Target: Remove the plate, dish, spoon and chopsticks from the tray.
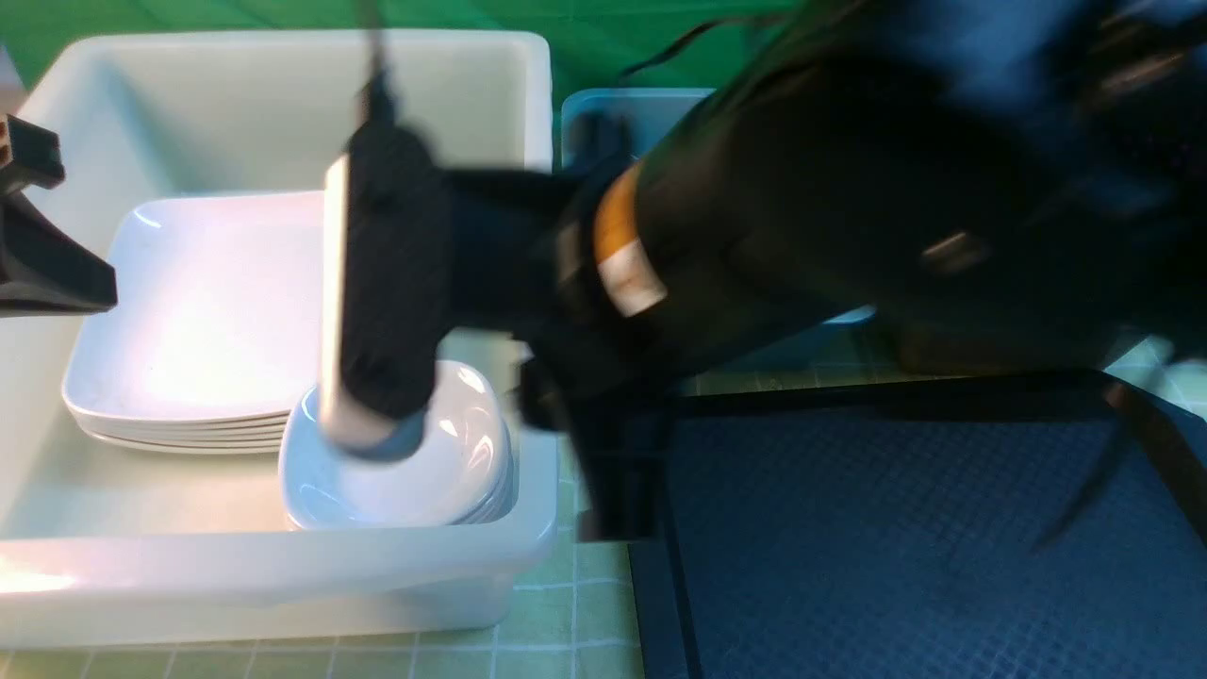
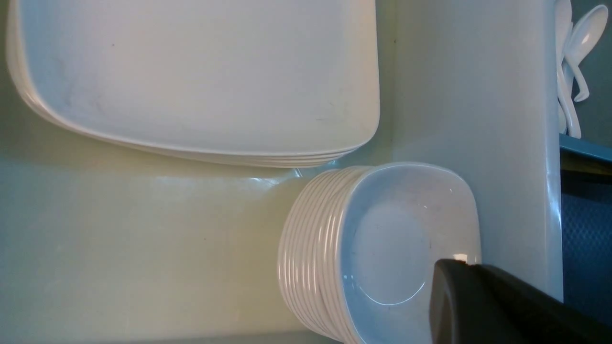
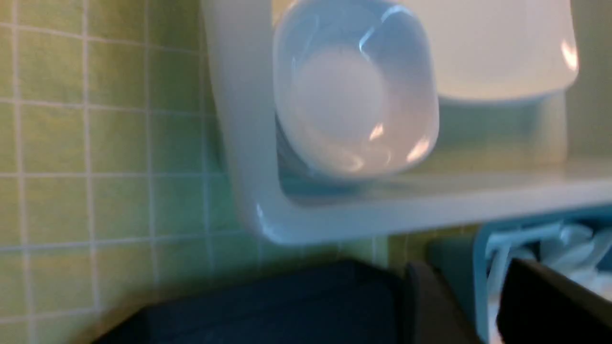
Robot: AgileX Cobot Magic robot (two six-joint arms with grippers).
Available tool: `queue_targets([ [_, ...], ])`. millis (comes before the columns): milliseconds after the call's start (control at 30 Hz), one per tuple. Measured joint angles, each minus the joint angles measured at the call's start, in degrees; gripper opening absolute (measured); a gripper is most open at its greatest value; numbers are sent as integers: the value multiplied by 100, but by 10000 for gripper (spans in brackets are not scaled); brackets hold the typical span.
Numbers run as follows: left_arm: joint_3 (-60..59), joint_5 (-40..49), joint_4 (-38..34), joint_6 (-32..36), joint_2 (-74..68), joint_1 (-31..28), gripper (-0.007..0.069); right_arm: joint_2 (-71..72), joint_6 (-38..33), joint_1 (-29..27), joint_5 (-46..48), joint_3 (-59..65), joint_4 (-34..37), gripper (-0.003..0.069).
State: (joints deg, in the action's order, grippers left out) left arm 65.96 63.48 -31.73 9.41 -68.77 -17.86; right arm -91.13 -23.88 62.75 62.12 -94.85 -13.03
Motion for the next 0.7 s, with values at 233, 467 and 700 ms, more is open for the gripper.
queue_targets([
  [233, -5, 5, 144, 23, 0, 0, 13, 1498, 1493, 0, 668, 82, 8, 8],
  [467, -5, 25, 151, 81, 0, 0, 15, 3544, 2388, 0, 698, 806, 13, 1],
  [700, -5, 19, 151, 245, 0, 0, 20, 5570, 2528, 0, -926, 3079, 224, 1],
])
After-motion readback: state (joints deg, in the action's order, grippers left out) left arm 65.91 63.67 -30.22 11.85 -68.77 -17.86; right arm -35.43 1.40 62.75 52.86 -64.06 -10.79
